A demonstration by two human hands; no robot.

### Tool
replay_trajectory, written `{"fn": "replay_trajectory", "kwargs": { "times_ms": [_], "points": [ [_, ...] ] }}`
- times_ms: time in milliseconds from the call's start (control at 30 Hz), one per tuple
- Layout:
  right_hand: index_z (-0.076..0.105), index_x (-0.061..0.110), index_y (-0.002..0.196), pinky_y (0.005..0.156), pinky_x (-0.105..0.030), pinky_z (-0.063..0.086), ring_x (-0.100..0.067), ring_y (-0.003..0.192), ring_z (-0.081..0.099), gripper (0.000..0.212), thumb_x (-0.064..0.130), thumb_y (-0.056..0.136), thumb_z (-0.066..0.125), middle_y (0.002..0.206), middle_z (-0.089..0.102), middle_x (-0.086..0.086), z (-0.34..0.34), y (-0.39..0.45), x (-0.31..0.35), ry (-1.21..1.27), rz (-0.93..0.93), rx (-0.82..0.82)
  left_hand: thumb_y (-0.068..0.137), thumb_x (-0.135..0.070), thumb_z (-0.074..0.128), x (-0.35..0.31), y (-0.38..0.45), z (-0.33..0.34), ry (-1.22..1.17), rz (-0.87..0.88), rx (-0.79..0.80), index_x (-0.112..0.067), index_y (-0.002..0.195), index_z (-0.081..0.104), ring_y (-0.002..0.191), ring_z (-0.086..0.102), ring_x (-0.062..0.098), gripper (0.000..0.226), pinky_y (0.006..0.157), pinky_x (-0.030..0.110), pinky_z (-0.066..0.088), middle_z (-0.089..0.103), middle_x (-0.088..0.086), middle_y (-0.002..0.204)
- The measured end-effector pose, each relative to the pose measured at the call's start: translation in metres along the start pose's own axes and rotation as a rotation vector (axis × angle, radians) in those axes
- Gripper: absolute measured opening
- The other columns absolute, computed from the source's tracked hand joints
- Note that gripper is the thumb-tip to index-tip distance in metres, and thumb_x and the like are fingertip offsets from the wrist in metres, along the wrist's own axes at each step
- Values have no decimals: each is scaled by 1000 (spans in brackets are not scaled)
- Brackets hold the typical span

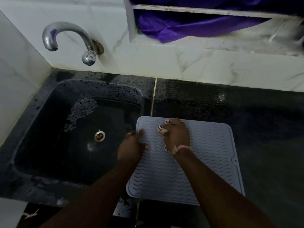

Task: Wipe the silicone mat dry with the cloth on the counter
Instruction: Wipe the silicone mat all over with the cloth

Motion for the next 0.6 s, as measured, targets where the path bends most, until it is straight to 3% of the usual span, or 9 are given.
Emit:
{"fn": "replay_trajectory", "kwargs": {
  "times_ms": [200, 333, 433, 500, 600],
  "points": [
    [76, 23, 100, 85, -39, 49, -27, 101, 53, 22, 17, 84, 62, 110, 55, -5, 5, 6, 18, -75, -95, -11, 96, -38, 61, 4, 6, 0, -52, 30, 1, -40, 151, 35, 119, 53, 11, 60, 103, 38, 47, 40, 2, 152],
    [75, 24, 101, 89, -42, 49, -28, 106, 53, 25, 17, 82, 59, 118, 55, -6, 14, 7, 43, -65, -120, -7, 94, -44, 60, 5, 5, 1, -63, 39, 25, -44, 149, 37, 125, 54, 21, 59, 102, 39, 46, 41, 1, 150],
    [74, 22, 104, 90, -42, 49, -29, 108, 52, 25, 19, 85, 58, 120, 53, -7, 26, 12, 66, -46, -148, 37, 88, -44, 65, 1, 5, -2, 0, 56, 0, -45, 142, 44, 118, 58, 25, 57, 94, 40, 51, 48, 3, 145],
    [73, 20, 109, 92, -39, 49, -26, 105, 54, 24, 21, 90, 60, 118, 53, -7, 29, 16, 70, 93, -146, 120, 86, -41, 68, 1, 3, -4, -37, 45, -11, -45, 140, 47, 113, 59, 20, 58, 89, 36, 49, 52, 2, 140],
    [74, 14, 106, 86, -36, 51, -18, 91, 60, 22, 29, 90, 69, 98, 62, -4, 10, 17, 54, 468, -45, 221, 92, -39, 65, 7, -1, -3, -102, 25, -20, -44, 146, 42, 111, 57, 10, 58, 89, 32, 45, 50, -2, 143]
  ]
}}
Point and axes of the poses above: each hand's wrist, its own y-axis towards the middle knuckle, its own z-axis out of the palm, x = y × z, the point moved 9 cm from there along y, towards the middle knuckle
